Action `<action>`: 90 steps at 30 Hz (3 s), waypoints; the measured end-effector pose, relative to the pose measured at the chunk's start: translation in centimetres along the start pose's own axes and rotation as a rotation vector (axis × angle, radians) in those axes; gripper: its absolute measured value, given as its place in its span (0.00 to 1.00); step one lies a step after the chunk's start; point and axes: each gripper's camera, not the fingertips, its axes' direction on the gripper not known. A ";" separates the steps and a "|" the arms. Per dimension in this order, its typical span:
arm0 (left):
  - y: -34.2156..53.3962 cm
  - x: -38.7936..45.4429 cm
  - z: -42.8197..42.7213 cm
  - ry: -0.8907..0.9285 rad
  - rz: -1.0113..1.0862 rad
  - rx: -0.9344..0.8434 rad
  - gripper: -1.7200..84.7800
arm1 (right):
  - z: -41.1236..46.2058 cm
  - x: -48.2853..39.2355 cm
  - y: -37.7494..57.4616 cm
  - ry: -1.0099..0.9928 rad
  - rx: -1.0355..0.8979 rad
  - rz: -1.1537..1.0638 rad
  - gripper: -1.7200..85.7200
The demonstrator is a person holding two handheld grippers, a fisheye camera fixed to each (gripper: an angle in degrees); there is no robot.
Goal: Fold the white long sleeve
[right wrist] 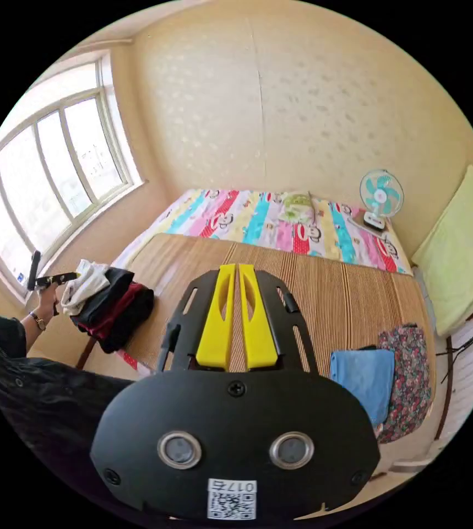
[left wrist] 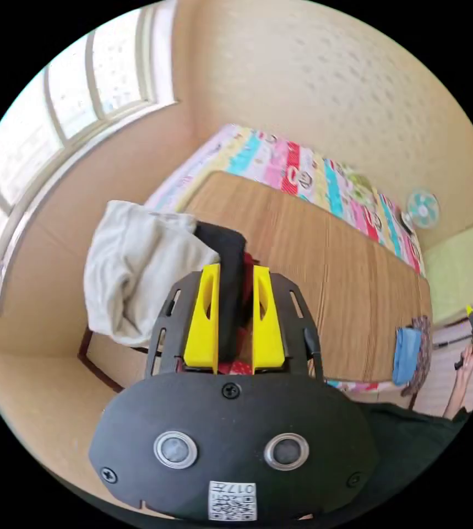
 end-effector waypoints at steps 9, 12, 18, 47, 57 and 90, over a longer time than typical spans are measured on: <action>2.9 -11.2 6.9 -0.097 -0.109 -0.329 0.15 | 5.1 -12.0 -1.1 -0.349 0.077 0.052 0.03; 4.5 -12.1 3.8 0.054 -0.122 -0.321 0.09 | 5.5 -14.2 1.6 -0.388 0.043 0.020 0.02; 6.6 -13.8 -16.2 0.918 0.124 0.467 0.02 | 2.4 -15.4 6.6 -0.611 0.120 -0.154 0.02; 21.4 -15.9 -9.8 1.388 -0.026 0.360 0.07 | 0.8 -12.5 18.4 -0.542 0.250 -0.121 0.04; 25.2 8.1 -21.3 2.123 0.891 0.424 0.08 | 1.5 -18.2 13.8 -0.853 0.391 -0.259 0.24; 42.4 35.2 -20.1 1.410 0.836 0.187 0.05 | -10.2 -27.3 -0.1 0.238 0.398 -0.318 0.12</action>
